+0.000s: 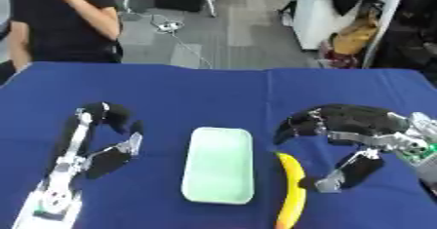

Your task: Pick up objects on the table and place them in the box.

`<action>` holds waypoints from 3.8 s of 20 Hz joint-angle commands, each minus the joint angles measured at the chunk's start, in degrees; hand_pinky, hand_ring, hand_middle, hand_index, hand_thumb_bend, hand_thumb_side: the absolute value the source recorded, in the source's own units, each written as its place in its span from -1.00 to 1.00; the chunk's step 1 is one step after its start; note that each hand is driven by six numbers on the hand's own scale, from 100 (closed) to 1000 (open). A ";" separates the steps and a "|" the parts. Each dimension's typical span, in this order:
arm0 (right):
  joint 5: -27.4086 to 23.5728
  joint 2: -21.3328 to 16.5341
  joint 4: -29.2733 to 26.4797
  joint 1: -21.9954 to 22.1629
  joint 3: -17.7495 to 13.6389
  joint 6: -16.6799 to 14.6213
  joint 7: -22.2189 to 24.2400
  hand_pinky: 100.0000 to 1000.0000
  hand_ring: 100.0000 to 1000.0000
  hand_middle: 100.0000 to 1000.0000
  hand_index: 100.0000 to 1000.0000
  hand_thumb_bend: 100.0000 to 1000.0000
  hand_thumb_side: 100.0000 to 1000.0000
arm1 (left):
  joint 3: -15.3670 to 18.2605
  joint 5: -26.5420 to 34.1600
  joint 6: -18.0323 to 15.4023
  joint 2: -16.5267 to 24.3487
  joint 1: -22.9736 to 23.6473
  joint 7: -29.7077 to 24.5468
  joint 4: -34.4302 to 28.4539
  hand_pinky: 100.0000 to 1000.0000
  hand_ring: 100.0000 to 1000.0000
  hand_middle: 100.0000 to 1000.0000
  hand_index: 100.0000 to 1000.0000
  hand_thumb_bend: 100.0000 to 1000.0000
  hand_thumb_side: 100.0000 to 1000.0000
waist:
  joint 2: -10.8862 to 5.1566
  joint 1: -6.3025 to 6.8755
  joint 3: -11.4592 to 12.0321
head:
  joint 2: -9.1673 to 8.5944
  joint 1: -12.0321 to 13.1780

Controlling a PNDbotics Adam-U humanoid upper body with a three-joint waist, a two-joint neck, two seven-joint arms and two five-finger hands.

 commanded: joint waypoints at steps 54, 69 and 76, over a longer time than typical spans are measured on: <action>10.18 3.02 13.21 1.12 -1.25 -14.76 1.31 0.29 0.51 0.51 0.68 -0.35 -0.39 | -0.39 0.81 -0.40 -0.46 -2.33 -0.67 -1.69 0.23 -0.21 -0.22 0.10 -1.00 -0.77 | 1.62 1.89 1.86 | -1.19 -2.13; 16.01 4.09 18.18 2.10 -2.22 -16.60 -2.54 0.28 0.50 0.51 0.68 -0.39 -0.39 | -0.49 0.97 -0.46 -0.64 -2.52 -0.79 -1.84 0.23 -0.21 -0.22 0.10 -1.00 -0.77 | 2.22 2.66 2.10 | -0.98 -2.90; 18.77 5.14 20.70 2.05 -2.76 -17.42 -3.99 0.26 0.48 0.50 0.68 -0.38 -0.43 | -0.58 0.99 -0.52 -0.83 -2.69 -0.90 -1.92 0.23 -0.21 -0.22 0.10 -1.00 -0.77 | 2.44 2.84 2.18 | -1.03 -3.07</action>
